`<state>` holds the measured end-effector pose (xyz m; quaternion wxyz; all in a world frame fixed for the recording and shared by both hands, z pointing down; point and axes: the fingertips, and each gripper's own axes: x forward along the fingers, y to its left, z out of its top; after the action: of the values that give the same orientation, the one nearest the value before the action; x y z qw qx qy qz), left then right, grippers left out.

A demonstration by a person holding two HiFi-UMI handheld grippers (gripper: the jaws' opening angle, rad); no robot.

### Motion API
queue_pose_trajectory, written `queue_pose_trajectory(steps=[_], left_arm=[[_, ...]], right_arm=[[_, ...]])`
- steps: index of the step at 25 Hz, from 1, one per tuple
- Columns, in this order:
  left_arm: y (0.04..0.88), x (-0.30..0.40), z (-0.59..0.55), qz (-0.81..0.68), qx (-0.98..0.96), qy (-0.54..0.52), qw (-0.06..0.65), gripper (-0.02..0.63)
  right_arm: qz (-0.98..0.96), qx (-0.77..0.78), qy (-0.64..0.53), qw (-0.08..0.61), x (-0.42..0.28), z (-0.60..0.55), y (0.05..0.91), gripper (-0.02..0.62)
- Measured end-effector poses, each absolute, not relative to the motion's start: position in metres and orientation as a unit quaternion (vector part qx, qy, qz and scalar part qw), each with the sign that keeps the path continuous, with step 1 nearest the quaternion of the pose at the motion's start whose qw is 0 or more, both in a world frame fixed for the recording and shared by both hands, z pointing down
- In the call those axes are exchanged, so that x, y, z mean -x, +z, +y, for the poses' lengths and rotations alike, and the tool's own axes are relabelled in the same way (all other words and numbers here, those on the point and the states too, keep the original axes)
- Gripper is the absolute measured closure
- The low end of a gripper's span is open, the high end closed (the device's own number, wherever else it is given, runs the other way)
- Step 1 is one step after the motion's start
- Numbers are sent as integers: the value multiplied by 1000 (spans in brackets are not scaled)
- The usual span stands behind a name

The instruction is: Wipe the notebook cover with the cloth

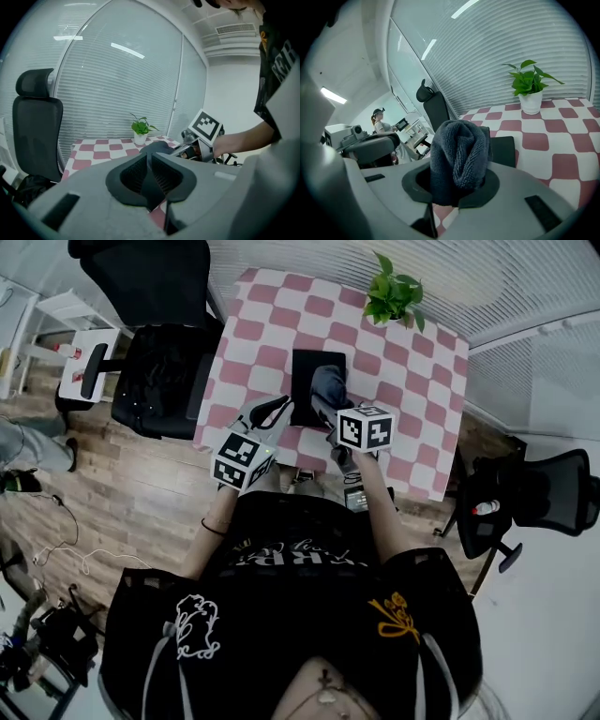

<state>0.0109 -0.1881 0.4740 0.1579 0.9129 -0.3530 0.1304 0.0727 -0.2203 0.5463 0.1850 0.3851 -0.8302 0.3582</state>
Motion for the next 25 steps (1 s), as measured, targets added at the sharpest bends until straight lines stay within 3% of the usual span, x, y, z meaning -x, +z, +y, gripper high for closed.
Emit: queue_pose_trajectory(steps=[13,17,25], left_arm=[[484,30,-248,-320,-924,133,163,581],[486,37,-257,-316,-924,132,168,581],[489,32,-270,-305,-927,128,175,580]], right_arm=[[-783,-391,421,238,-10,-303,625,523],[-760,-396,440,268,-13,-309,651,523],[-746,-417,453,254,-45,-310,651,523]])
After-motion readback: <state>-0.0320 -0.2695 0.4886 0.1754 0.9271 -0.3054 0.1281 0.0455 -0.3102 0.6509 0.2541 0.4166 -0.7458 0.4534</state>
